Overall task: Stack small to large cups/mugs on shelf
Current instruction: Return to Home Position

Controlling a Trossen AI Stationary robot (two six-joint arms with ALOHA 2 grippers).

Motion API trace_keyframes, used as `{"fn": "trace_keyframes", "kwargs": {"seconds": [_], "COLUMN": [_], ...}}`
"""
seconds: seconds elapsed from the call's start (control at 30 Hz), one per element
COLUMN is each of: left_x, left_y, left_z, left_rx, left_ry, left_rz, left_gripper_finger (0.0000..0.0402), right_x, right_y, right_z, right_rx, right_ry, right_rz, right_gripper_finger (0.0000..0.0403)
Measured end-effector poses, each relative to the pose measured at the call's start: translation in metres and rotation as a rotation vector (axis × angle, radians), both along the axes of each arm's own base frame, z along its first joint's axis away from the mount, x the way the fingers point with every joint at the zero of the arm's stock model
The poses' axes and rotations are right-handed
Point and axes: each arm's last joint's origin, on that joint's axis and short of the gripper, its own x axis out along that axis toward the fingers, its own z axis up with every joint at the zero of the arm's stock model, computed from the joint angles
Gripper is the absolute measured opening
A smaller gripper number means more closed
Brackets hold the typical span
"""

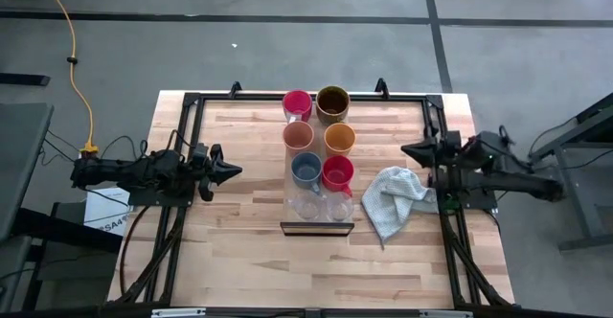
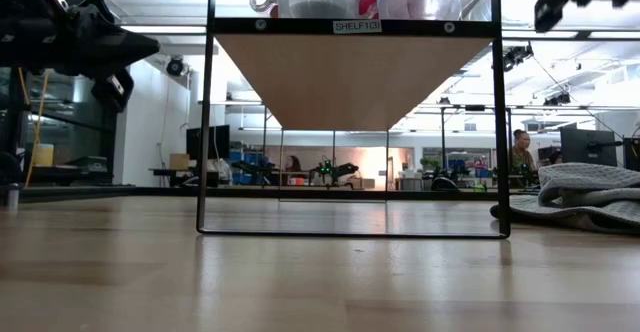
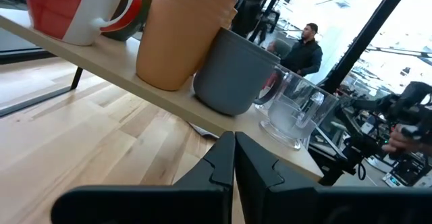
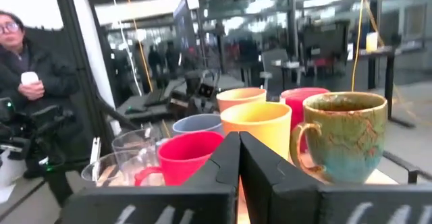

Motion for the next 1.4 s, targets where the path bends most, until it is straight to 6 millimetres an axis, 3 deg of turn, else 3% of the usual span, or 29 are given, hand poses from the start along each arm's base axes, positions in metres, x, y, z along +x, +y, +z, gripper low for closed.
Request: {"fn": "trace_keyframes", "kwargs": {"seconds": [0.2, 0.57, 0.87, 1.13, 1.4], "left_x": [0.000, 0.000, 0.000, 0.000, 0.000], "left_y": [0.000, 0.000, 0.000, 0.000, 0.000], "left_z": [0.000, 0.000, 0.000, 0.000, 0.000], "left_rx": [0.000, -0.005, -0.006, -0.007, -0.007], "left_ry": [0.000, -0.003, -0.003, -0.003, -0.003], "left_rz": [0.000, 0.008, 0.011, 0.010, 0.011], "left_gripper_finger": [0.0001, 0.0001, 0.0001, 0.0001, 0.0001], "right_x": [-0.005, 0.014, 0.017, 0.018, 0.018], "right_y": [0.000, -0.004, -0.007, -0.005, -0.005], "right_z": [-0.038, -0.089, -0.108, -0.109, -0.109], "right_rx": [-0.015, 0.075, 0.078, 0.184, 0.184], "right_ry": [-0.100, -0.115, 0.093, 0.088, 0.091], "right_rz": [-0.032, -0.046, -0.146, -0.097, -0.095], "right_gripper_finger": [0.0000, 0.0000, 0.0000, 0.0000, 0.0000]}}
